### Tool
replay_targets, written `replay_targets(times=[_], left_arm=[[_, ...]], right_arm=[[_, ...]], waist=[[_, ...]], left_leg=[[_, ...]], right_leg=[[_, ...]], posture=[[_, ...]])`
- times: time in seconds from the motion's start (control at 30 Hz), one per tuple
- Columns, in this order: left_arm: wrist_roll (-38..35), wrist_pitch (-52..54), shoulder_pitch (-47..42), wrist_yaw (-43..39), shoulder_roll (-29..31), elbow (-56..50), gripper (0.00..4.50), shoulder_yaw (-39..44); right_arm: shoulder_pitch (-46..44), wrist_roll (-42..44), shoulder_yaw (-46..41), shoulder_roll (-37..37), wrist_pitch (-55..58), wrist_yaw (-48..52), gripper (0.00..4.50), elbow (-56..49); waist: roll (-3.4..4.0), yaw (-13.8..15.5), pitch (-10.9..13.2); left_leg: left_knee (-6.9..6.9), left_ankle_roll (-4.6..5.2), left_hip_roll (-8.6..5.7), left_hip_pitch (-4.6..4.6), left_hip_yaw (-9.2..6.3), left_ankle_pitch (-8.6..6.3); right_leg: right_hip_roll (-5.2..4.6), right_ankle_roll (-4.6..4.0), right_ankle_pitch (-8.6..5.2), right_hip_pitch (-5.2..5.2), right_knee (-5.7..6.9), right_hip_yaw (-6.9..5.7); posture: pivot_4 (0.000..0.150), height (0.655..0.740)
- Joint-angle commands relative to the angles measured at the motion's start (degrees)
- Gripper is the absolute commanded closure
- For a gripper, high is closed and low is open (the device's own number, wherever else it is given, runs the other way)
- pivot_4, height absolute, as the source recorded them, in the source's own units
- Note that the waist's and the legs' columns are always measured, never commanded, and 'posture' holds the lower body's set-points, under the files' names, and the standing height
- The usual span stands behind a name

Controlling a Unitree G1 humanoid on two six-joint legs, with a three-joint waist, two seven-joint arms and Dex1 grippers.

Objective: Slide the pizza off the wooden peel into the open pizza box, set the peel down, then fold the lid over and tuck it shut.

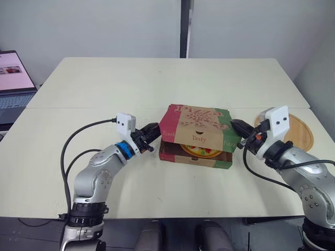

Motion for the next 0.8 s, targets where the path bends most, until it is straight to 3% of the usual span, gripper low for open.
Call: replay_targets(times=[0.03, 0.17, 0.2, 0.3, 0.37, 0.53, 0.67, 0.8], left_arm=[[-2.2, 1.1, 0.2, -4.6, 4.7, -2.2, 1.36, 2.3], [-4.2, 4.2, -1.1, -12.1, 12.6, -0.8, 0.12, 2.7], [-4.9, 5.2, -1.8, -13.7, 14.4, -0.3, 0.06, 2.8], [-10.5, 14.4, -8.8, -20.7, 21.7, 4.3, 0.06, 3.9], [-11.9, 16.6, -13.7, -23.0, 23.4, 6.5, 0.06, 3.4], [-11.8, 17.8, -26.5, -26.6, 20.6, 9.2, 0.06, -1.4], [-6.6, 13.5, -32.4, -32.1, 17.4, 11.9, 0.06, -9.3], [-1.8, 9.9, -35.6, -35.0, 14.9, 15.9, 1.16, -14.0]], right_arm=[[-0.7, 0.2, -0.2, -0.7, -1.3, 0.3, 4.5, -0.8], [-0.6, -0.1, 0.2, -1.0, -1.7, 0.5, 4.5, -0.7], [-0.5, -0.1, 0.3, -1.1, -1.7, 0.5, 4.5, -0.7], [-0.5, -0.2, 0.6, -1.5, -2.0, 0.8, 4.5, -0.4], [-0.5, -0.3, 0.9, -1.6, -2.2, 0.9, 4.5, -0.1], [-0.4, -0.7, 1.8, -1.7, -2.9, 1.1, 4.5, 0.3], [0.0, -1.1, 2.3, -1.7, -3.2, 1.3, 4.5, 0.2], [0.3, -1.5, 2.7, -1.6, -3.4, 1.4, 4.5, 0.2]], waist=[[0.0, 0.0, 0.0], [0.0, 0.0, 0.0], [0.0, 0.0, 0.0], [0.0, 0.0, 0.0], [0.0, 0.1, 0.0], [-0.02, 0.2, 0.0], [-0.02, 0.1, 0.0], [-0.02, -0.4, 0.0]], left_leg=[[0.0, 0.0, 0.01, -0.01, -0.02, 0.0], [-0.01, 0.0, 0.02, 0.0, -0.01, 0.0], [-0.01, 0.0, 0.02, 0.0, -0.01, 0.0], [0.0, 0.0, 0.03, -0.03, -0.05, 0.0], [0.01, 0.0, 0.03, -0.04, -0.08, 0.0], [0.03, 0.01, -0.01, -0.07, -0.06, -0.01], [0.01, 0.01, 0.0, -0.04, -0.03, 0.0], [0.01, 0.0, 0.07, -0.05, 0.03, 0.0]], right_leg=[[0.0, 0.0, 0.0, 0.0, 0.0, -0.02], [0.01, 0.0, 0.0, -0.01, 0.0, -0.01], [0.01, 0.0, 0.0, -0.01, -0.02, -0.02], [0.03, 0.0, 0.0, -0.02, 0.0, -0.05], [0.09, 0.0, 0.0, -0.02, -0.01, -0.09], [0.09, 0.01, 0.0, -0.01, -0.04, -0.05], [0.1, 0.01, 0.0, -0.02, -0.01, 0.0], [0.15, 0.01, 0.01, -0.07, 0.01, 0.09]], posture=[[0.15, 0.74], [0.15, 0.74], [0.15, 0.74], [0.15, 0.74], [0.15, 0.74], [0.15, 0.74], [0.15, 0.74], [0.15, 0.74]])
